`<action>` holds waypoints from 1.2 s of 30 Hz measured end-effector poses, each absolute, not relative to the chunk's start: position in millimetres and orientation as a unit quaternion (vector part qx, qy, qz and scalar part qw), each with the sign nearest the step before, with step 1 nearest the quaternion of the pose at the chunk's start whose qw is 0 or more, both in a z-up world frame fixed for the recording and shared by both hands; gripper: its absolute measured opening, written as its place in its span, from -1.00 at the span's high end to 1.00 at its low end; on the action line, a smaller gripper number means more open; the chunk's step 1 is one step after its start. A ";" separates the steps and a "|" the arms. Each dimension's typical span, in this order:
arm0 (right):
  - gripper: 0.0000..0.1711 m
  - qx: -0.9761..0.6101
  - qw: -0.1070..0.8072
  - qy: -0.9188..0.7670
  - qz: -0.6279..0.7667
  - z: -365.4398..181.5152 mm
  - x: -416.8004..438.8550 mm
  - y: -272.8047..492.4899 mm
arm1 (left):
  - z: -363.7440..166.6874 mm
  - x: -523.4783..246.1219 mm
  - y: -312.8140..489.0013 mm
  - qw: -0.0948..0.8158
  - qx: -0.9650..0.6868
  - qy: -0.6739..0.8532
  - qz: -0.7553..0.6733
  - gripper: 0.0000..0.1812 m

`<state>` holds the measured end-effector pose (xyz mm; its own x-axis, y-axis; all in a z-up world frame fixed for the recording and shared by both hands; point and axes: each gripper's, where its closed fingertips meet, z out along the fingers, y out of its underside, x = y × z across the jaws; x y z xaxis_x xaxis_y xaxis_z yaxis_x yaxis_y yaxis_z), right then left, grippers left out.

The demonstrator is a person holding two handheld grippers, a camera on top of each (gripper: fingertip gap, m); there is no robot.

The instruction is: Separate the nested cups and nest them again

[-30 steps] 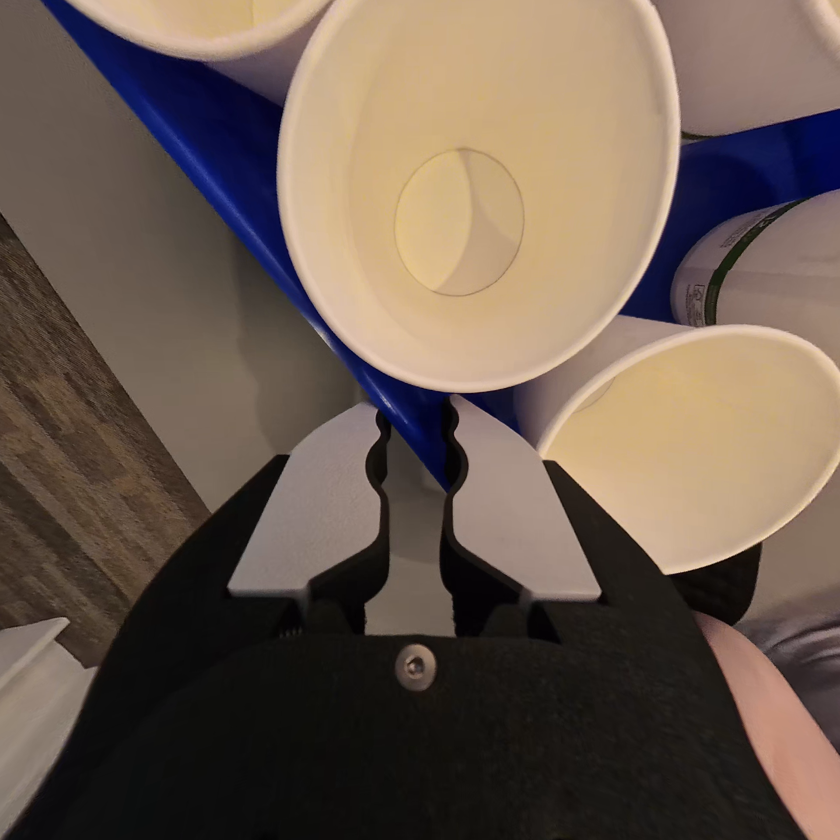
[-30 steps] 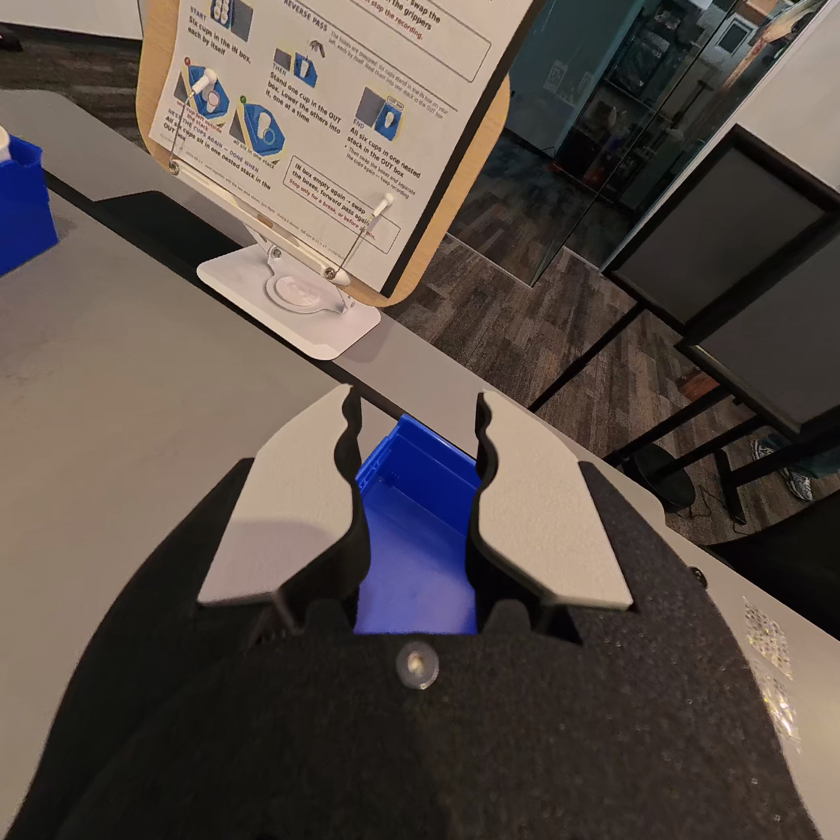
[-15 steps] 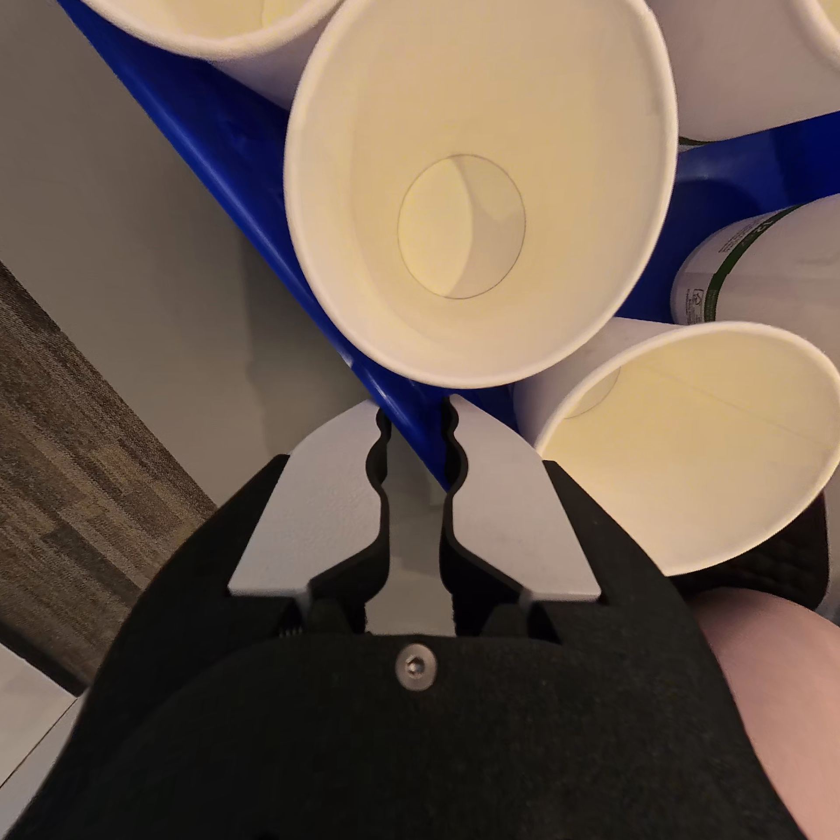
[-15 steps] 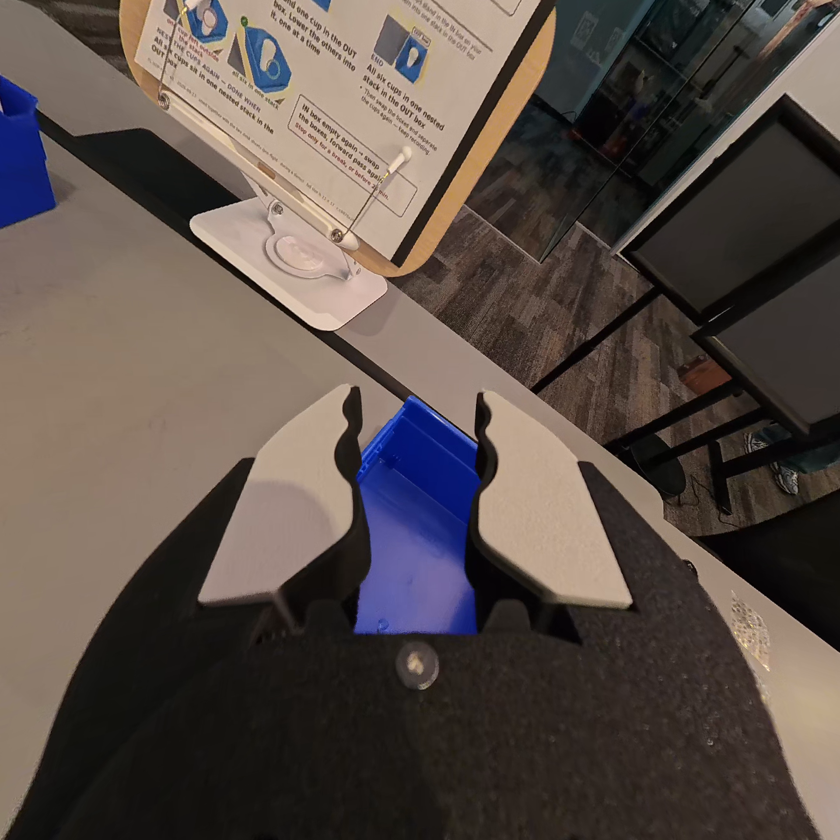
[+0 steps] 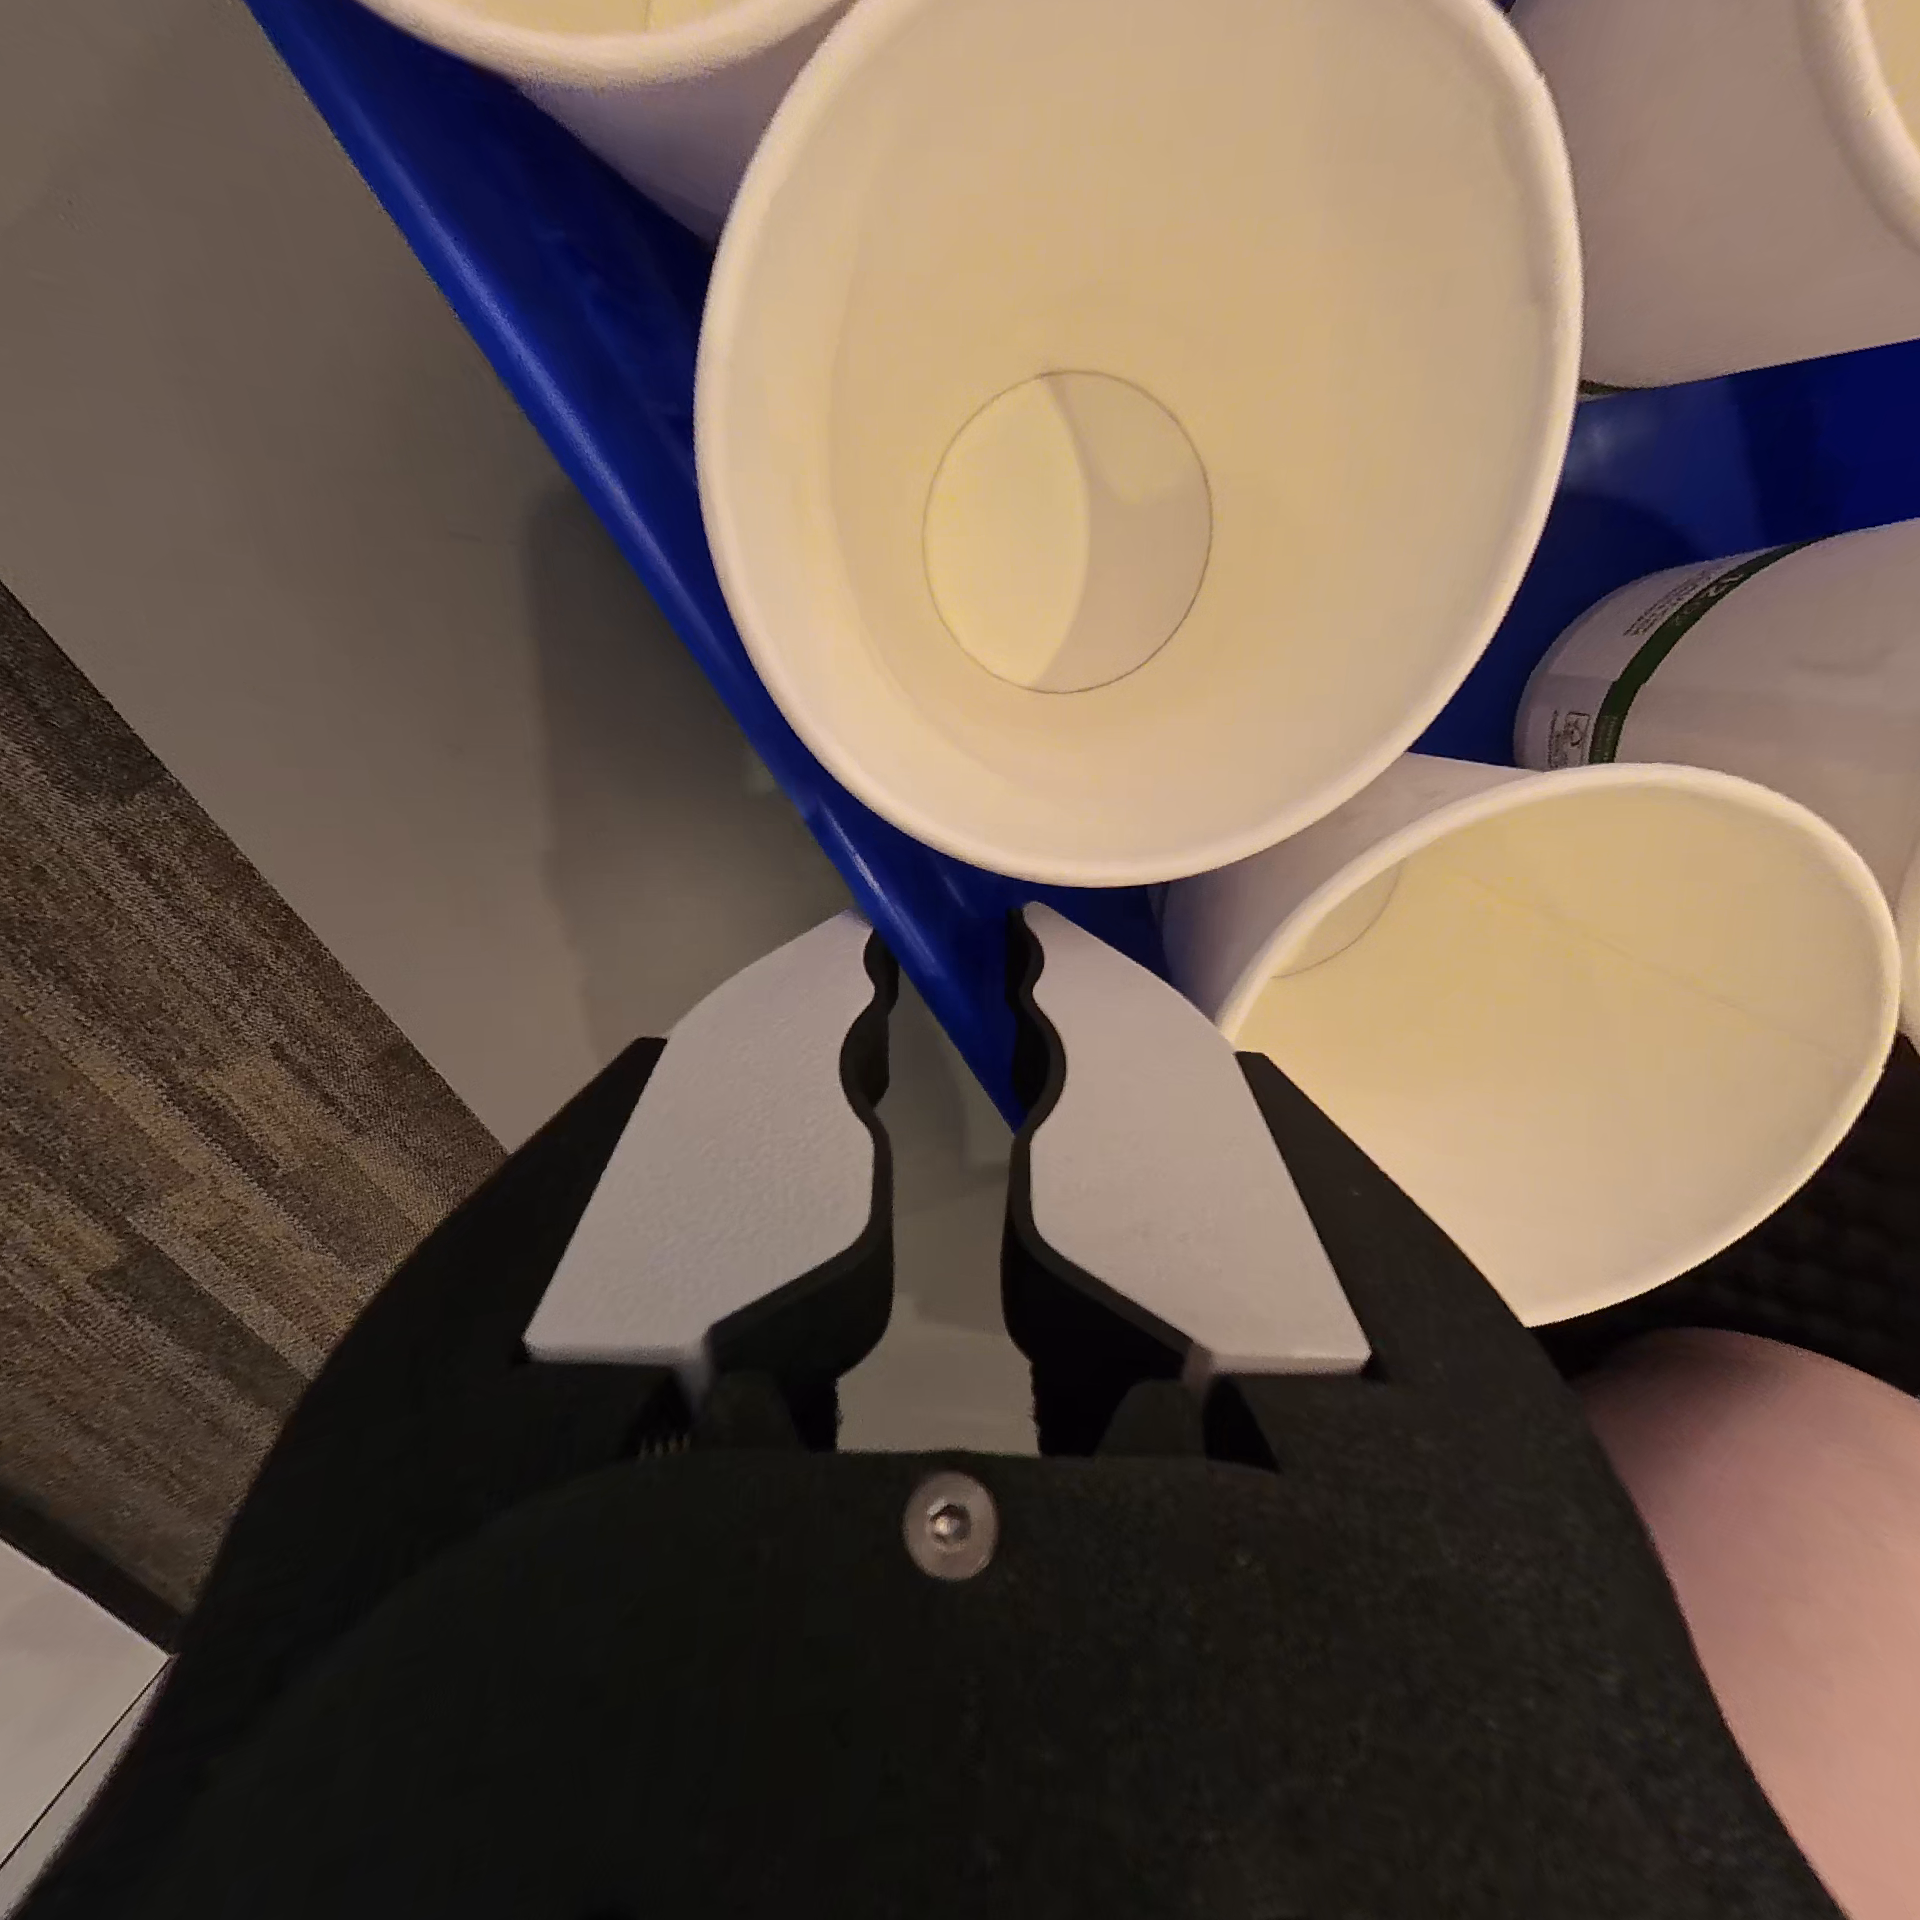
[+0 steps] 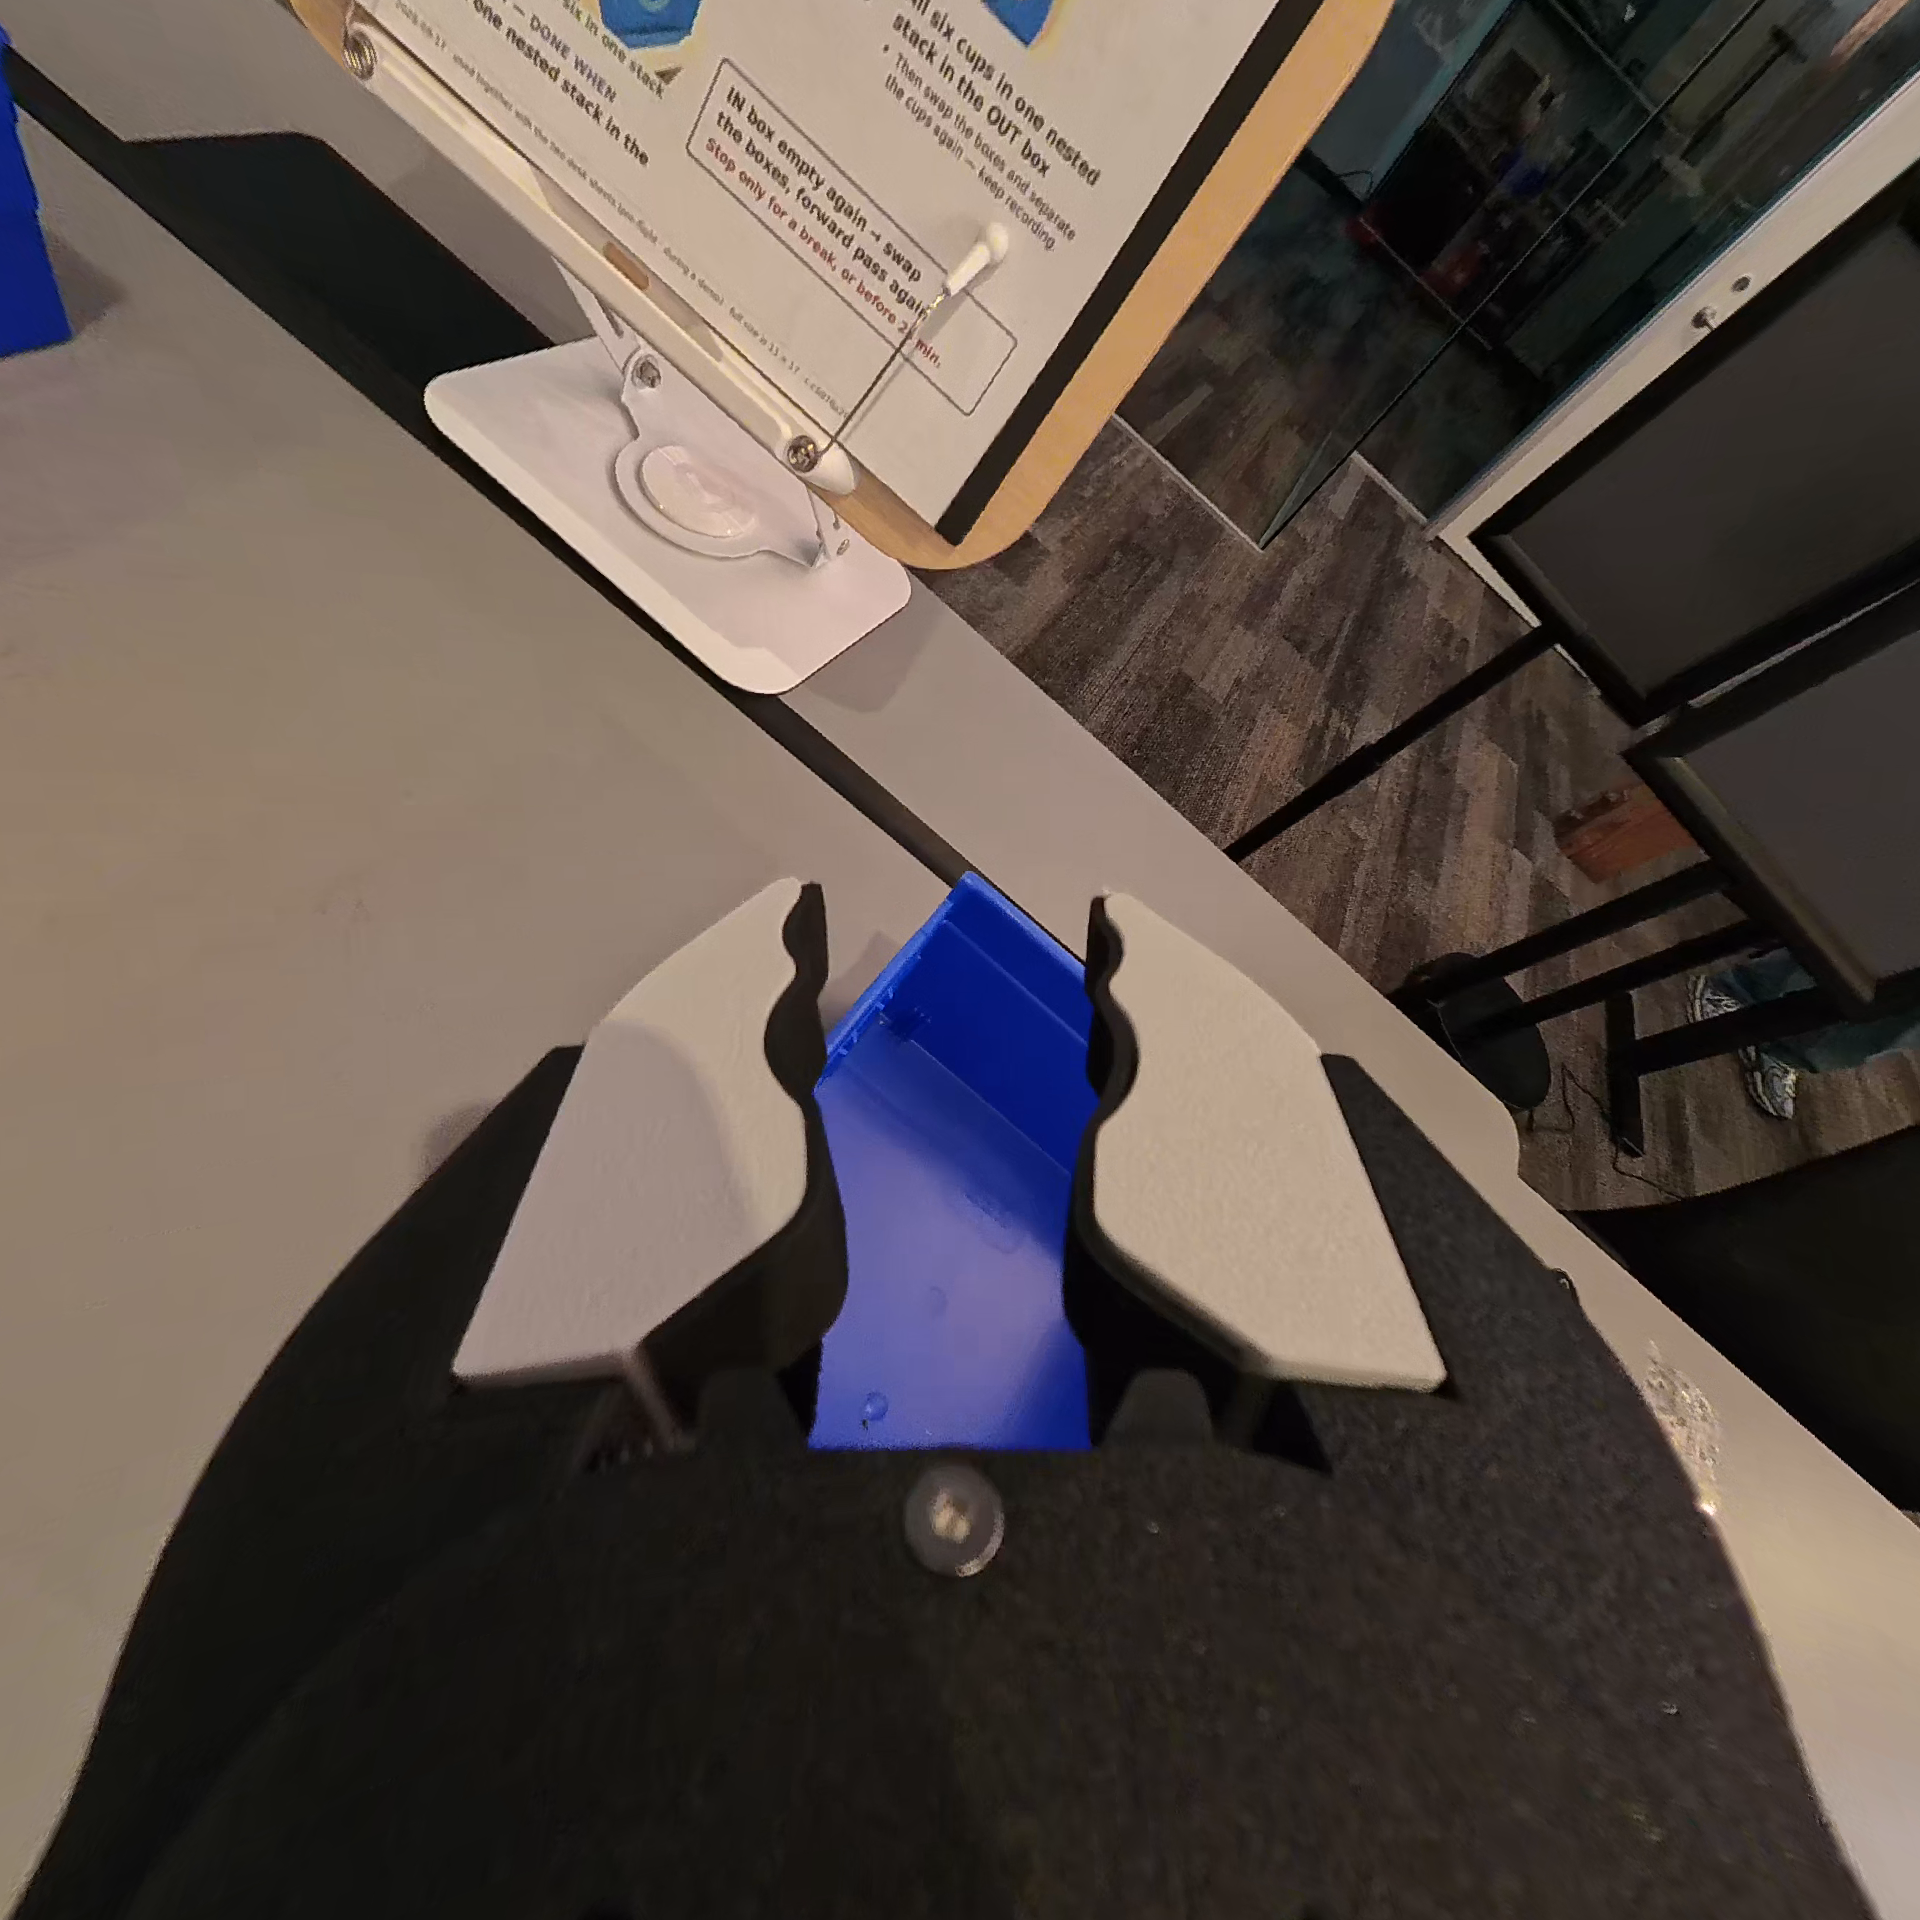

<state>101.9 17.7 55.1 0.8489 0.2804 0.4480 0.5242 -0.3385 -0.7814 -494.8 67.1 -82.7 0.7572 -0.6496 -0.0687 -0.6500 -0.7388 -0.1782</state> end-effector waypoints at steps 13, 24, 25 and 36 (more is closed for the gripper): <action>0.45 -0.815 0.505 -0.253 -0.131 46.7 102.4 20.6 | -82.4 -508.1 80.7 0.136 -0.933 0.331 0.045 0.79; 0.45 -0.816 0.509 -0.244 -0.125 49.0 108.2 18.9 | -83.0 -503.8 75.8 0.152 -0.940 0.305 0.019 0.82; 0.45 -0.816 0.509 -0.243 -0.125 48.8 108.7 18.8 | -82.9 -503.5 75.4 0.154 -0.940 0.305 0.017 0.82; 0.42 -0.820 0.504 -0.238 -0.128 45.6 113.5 20.3 | 47.5 -518.5 52.9 0.417 -0.886 0.199 0.029 0.68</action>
<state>113.5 20.3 45.6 0.8536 0.2625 0.4500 0.5201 -0.3790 -0.7654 -518.5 52.9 47.5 0.9192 -0.3282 -0.2174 -0.3768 -0.5733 -0.7276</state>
